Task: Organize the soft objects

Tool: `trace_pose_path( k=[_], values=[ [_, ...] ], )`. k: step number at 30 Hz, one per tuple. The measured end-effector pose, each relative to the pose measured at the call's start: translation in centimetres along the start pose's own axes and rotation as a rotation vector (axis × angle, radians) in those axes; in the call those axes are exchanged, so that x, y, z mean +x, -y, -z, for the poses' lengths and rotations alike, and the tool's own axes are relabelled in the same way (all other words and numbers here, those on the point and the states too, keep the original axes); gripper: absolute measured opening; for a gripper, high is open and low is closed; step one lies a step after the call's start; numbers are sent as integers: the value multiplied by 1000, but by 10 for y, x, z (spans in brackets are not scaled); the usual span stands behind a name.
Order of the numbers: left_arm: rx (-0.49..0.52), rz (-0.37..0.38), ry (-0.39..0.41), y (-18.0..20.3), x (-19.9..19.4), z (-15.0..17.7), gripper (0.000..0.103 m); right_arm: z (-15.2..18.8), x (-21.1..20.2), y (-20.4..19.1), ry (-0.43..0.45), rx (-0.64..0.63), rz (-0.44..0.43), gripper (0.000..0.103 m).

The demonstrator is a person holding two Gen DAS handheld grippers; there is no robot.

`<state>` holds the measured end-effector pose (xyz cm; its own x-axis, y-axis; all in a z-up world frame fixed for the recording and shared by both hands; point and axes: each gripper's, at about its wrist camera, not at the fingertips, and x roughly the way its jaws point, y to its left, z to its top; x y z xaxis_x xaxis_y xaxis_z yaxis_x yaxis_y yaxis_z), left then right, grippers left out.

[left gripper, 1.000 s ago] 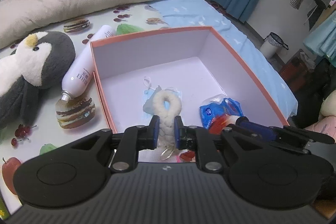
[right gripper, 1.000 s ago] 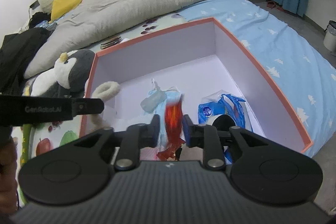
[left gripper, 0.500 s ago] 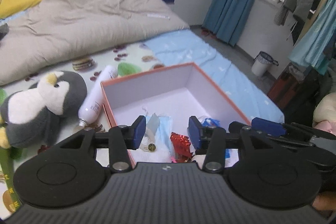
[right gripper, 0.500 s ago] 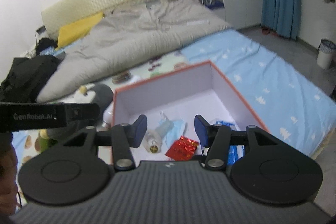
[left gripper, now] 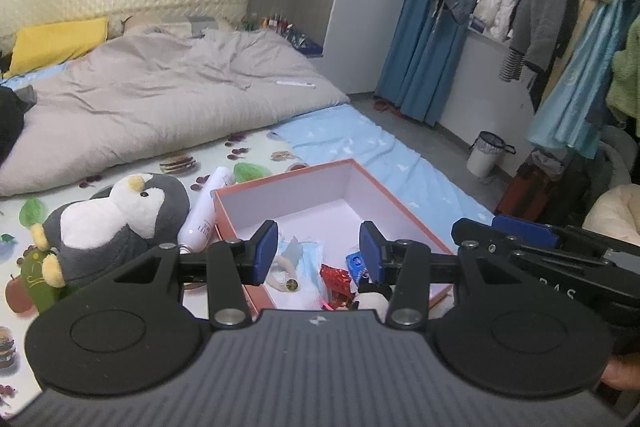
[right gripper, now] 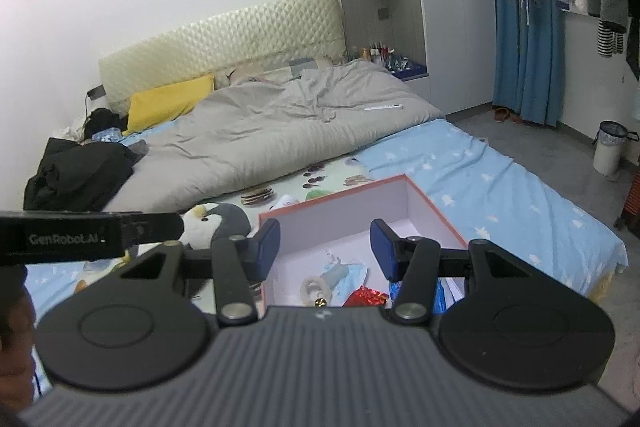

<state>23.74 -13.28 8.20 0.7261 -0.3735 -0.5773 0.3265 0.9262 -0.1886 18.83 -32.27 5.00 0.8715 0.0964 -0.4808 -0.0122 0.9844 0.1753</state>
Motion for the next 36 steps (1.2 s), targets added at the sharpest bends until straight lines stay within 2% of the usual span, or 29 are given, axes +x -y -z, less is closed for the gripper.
trace_pose_path(
  k=[9,19,24,28,36],
  values=[
    [10,14,32,5,-50,32,51,24,-39,-16,18,-36,27,53],
    [-12,0,24,7,-80,76,51,56,-60,-14,-5,3,28,53],
    [-6,-19,24,9,-80,87,51,72,-63,-14,-25,6,15,53],
    [-13,-26,19,10,-81,98,55,82,-64,-16,-33,-3,13,53],
    [-20,-34,2,9,-74,110,56,87,-66,-13,-31,-9,12,53]
  ],
)
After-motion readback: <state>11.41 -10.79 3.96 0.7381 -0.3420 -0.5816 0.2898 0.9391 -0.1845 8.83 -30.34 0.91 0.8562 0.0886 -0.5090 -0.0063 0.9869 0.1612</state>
